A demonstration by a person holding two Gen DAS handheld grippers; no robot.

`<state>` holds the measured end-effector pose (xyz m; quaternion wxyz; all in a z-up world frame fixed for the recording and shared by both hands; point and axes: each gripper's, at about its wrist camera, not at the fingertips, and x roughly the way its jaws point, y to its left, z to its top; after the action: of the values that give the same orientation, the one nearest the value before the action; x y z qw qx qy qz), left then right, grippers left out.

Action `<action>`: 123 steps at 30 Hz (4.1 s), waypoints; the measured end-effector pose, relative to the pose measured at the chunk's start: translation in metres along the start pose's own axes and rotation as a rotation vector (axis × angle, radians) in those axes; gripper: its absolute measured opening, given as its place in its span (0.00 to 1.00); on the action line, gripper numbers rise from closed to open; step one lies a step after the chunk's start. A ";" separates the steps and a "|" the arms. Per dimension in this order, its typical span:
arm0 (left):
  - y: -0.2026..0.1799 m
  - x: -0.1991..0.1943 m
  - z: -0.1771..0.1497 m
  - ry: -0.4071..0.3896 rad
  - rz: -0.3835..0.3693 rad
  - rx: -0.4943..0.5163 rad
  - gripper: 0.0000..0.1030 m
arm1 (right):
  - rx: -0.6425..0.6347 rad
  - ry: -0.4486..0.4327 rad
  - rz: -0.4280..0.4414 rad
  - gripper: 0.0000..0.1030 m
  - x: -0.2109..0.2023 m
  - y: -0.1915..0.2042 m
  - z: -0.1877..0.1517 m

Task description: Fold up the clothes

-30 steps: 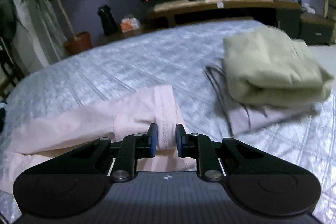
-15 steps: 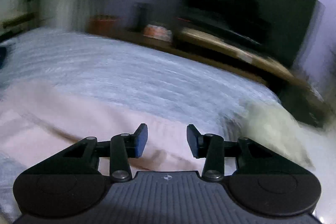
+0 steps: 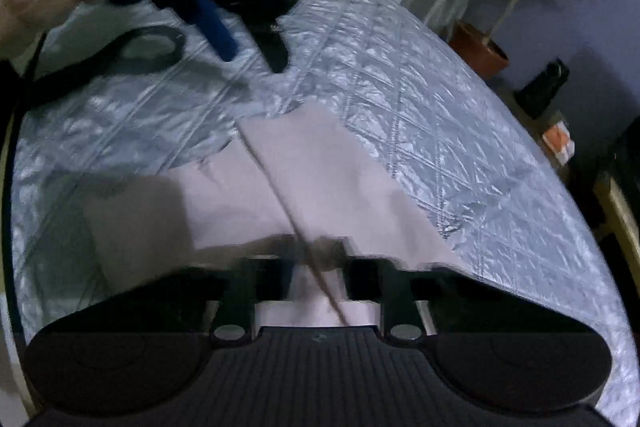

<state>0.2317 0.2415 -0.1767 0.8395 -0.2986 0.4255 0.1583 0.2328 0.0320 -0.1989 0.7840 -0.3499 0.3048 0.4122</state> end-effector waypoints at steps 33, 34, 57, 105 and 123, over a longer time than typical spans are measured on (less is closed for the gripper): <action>0.007 0.011 0.008 0.062 -0.031 -0.068 0.39 | 0.030 -0.105 0.090 0.11 -0.081 0.051 -0.045; 0.007 0.012 0.007 0.064 -0.033 -0.064 0.39 | 0.025 -0.104 0.061 0.17 -0.081 0.048 -0.048; -0.024 0.026 -0.021 0.156 -0.058 0.068 0.39 | -0.137 0.109 -0.258 0.01 -0.054 -0.026 -0.098; -0.038 0.032 -0.032 0.143 -0.036 0.130 0.47 | 1.815 -0.268 -0.046 0.46 -0.126 -0.163 -0.317; -0.045 0.026 -0.032 0.089 0.027 0.244 0.47 | 1.122 0.078 -0.451 0.35 -0.119 -0.165 -0.226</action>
<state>0.2505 0.1865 -0.1963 0.8478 -0.1952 0.4822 0.1030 0.2758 -0.2687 -0.1871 0.9052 0.0461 0.4225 -0.0006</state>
